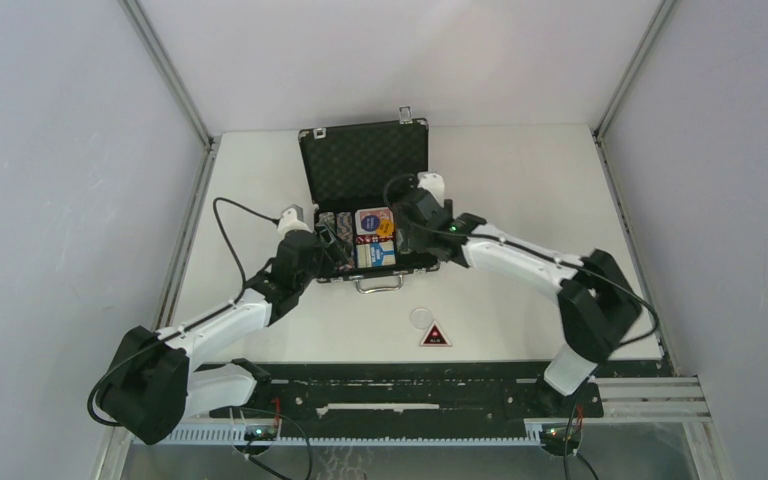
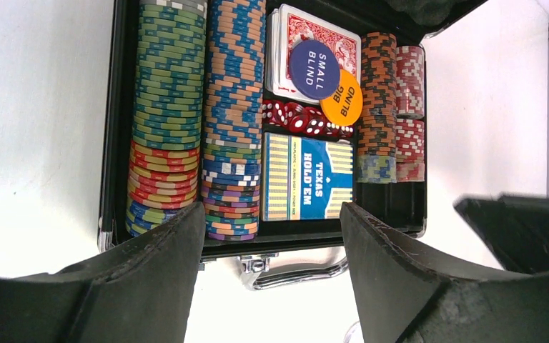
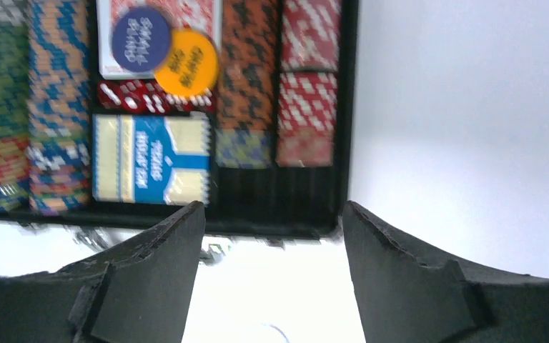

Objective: Pack up texas hold em set

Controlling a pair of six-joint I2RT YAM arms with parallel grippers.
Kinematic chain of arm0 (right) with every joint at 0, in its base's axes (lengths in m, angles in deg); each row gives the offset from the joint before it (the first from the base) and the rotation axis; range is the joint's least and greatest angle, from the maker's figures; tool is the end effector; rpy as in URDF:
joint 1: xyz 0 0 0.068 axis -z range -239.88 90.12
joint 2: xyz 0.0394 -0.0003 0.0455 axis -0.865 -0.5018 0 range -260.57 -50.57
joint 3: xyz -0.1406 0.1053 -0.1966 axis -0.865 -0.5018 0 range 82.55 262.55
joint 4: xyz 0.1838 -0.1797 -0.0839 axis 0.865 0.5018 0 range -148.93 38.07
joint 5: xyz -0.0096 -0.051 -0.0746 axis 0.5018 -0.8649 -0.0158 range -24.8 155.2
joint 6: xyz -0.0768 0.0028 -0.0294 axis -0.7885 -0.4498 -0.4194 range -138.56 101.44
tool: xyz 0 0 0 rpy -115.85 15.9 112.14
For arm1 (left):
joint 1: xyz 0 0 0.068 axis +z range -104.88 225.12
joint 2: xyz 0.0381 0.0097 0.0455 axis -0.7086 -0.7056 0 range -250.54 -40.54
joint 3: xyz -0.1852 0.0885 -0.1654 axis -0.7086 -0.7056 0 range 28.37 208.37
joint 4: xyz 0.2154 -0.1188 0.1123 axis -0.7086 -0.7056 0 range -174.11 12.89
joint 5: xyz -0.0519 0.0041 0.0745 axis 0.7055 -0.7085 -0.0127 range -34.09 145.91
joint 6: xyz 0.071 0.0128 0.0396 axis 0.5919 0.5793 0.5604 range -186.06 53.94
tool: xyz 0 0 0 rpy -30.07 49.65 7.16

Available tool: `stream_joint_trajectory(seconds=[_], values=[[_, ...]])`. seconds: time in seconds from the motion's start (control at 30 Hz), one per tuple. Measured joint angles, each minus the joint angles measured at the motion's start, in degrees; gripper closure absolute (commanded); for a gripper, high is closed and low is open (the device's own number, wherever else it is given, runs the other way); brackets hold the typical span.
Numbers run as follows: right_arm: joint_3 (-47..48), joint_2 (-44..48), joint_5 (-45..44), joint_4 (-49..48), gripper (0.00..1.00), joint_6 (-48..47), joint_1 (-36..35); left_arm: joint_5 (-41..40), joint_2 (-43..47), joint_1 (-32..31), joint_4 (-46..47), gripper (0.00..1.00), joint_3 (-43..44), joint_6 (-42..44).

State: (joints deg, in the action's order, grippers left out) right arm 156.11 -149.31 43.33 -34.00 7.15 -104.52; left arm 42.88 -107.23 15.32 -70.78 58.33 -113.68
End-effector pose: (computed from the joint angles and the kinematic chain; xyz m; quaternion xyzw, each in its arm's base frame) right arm 0.3066 0.2653 0.2033 -0.0879 0.9210 0.0472 0.3765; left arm 0.2537 -0.1267 0.1702 -0.1892 0.8431 -0.2319 0.4468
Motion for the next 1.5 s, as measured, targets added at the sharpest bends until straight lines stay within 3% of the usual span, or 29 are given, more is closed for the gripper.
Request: stream_joint_trajectory(seconds=[0.13,0.33,0.57,0.9,1.5], values=[[-11.23,9.2,-1.75,-1.51,0.21,1.22,-1.29,0.28,-0.09,0.0,0.02,0.26,0.0,0.0],[-23.63,12.48,-3.17,-1.4,0.16,2.82,-6.56,0.33,0.11,0.0,0.09,0.26,0.0,0.02],[-24.55,12.09,-5.53,-1.73,0.11,4.5,-13.97,0.15,1.6,0.0,0.9,0.26,0.0,0.04],[-24.9,9.11,-4.59,-3.74,0.05,6.58,-16.13,0.15,1.44,-0.02,1.33,0.26,0.0,0.04],[-29.7,9.73,-0.52,-6.78,0.15,8.61,-16.26,0.31,0.24,-0.02,1.81,0.26,0.0,0.02]])
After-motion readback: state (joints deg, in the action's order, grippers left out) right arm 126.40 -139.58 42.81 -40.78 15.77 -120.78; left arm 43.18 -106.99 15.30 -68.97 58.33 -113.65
